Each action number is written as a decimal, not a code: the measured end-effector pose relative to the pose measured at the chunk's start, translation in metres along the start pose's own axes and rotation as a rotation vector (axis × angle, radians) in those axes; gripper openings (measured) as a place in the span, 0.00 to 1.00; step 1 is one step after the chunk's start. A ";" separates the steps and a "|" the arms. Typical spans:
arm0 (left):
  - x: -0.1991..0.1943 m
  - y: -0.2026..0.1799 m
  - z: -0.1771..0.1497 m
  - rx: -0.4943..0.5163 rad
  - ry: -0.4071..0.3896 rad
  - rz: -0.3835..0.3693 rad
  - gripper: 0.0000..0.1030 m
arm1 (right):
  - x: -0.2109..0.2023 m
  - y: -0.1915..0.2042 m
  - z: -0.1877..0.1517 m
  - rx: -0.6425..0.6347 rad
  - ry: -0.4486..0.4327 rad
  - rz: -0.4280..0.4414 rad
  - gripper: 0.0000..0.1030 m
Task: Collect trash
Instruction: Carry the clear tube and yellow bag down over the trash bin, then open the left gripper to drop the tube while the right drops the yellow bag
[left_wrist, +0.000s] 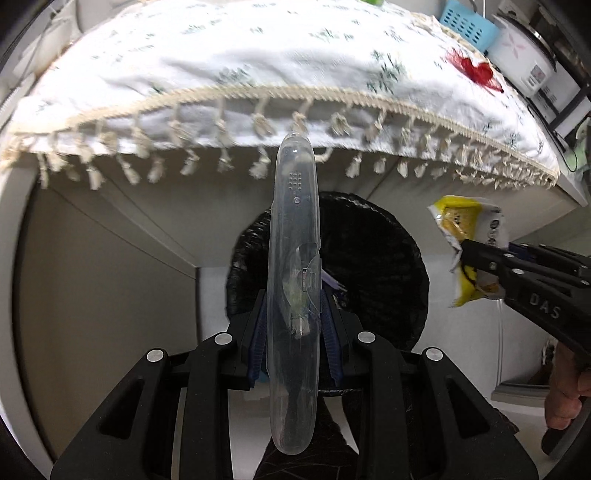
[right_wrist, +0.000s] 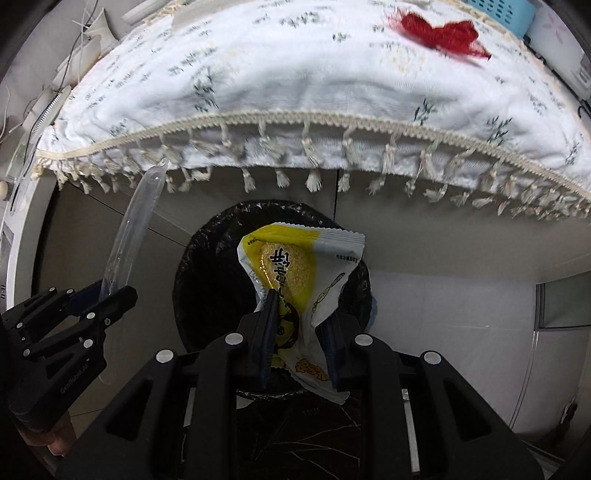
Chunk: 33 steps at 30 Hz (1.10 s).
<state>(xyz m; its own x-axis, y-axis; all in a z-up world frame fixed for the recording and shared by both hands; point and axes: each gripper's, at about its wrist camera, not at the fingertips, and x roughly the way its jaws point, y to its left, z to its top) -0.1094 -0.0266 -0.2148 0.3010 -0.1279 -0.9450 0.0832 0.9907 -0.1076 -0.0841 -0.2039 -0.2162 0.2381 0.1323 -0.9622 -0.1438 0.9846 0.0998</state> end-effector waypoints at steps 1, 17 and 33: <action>0.004 -0.001 0.000 0.008 0.002 0.002 0.26 | 0.004 -0.001 0.000 0.000 0.004 -0.004 0.21; 0.061 -0.027 -0.002 0.078 0.088 -0.003 0.27 | 0.021 -0.019 -0.003 0.031 0.010 -0.017 0.21; 0.059 -0.054 0.007 0.132 0.034 -0.035 0.34 | 0.017 -0.039 0.001 0.059 0.005 -0.024 0.22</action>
<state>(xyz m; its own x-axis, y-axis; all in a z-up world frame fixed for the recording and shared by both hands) -0.0891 -0.0876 -0.2620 0.2633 -0.1589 -0.9515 0.2180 0.9706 -0.1018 -0.0735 -0.2401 -0.2363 0.2360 0.1081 -0.9657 -0.0809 0.9925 0.0913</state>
